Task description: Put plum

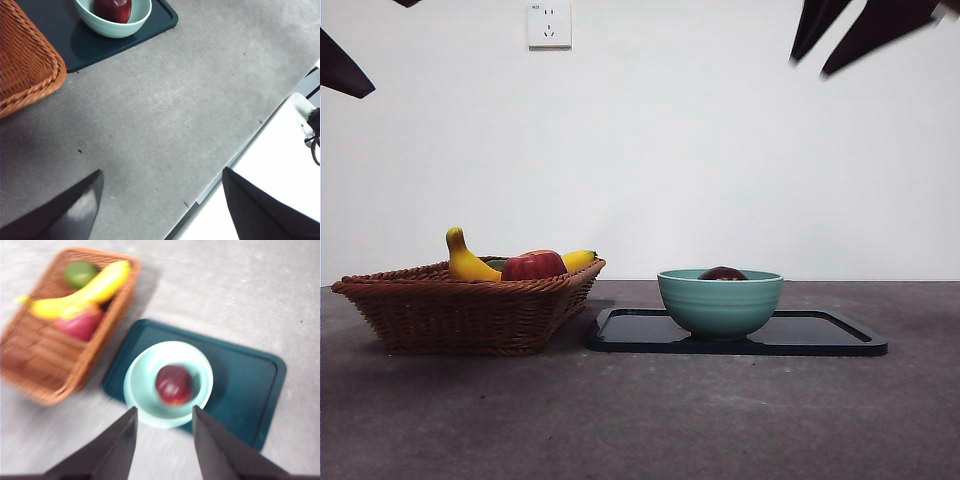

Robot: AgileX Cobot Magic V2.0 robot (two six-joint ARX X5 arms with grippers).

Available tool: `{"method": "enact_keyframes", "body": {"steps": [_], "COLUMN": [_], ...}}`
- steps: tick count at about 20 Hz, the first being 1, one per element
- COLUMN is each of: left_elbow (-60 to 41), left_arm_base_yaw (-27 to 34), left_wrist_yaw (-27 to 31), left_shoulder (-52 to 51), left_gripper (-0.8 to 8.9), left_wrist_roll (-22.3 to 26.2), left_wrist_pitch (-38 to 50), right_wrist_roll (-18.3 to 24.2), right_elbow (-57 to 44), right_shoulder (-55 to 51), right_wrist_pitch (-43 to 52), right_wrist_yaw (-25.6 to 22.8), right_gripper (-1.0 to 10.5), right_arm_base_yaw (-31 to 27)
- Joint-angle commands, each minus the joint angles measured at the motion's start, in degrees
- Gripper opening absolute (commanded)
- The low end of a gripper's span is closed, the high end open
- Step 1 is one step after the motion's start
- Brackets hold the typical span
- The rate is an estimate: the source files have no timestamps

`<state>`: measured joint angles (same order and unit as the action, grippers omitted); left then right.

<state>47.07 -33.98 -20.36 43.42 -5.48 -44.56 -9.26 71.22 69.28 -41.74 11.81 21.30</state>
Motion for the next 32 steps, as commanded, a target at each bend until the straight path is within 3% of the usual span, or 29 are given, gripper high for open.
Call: {"method": "enact_keyframes", "body": {"steps": [1, 10, 14, 26, 32], "left_elbow": [0.66, 0.66, 0.66, 0.66, 5.84], "left_arm_base_yaw": [-0.22, -0.22, -0.22, -0.24, -0.63], "left_wrist_yaw": [-0.28, -0.28, -0.28, -0.28, -0.26], "left_shoulder": [0.20, 0.20, 0.22, 0.42, 8.66], "left_gripper": [3.74, 3.74, 3.74, 3.73, 3.74], "left_wrist_roll": [-0.09, 0.00, 0.00, -0.31, -5.16], "left_wrist_pitch": [0.50, 0.68, 0.68, 0.72, 5.55], "right_wrist_roll": [1.27, 0.44, -1.29, -1.29, -1.29], "right_elbow": [-1.03, -21.42, -28.41, -29.11, -29.11], "right_shoulder": [-4.94, -26.08, -31.32, -32.33, -32.33], "right_wrist_pitch": [-2.32, -2.43, -2.51, -2.32, -2.36], "right_wrist_yaw": [0.04, 0.26, 3.89, 3.85, 3.85], "right_gripper": [1.8, 1.8, 1.8, 1.8, 1.8], "right_arm_base_yaw": [1.77, 7.02, 7.96, 7.93, 7.93]}}
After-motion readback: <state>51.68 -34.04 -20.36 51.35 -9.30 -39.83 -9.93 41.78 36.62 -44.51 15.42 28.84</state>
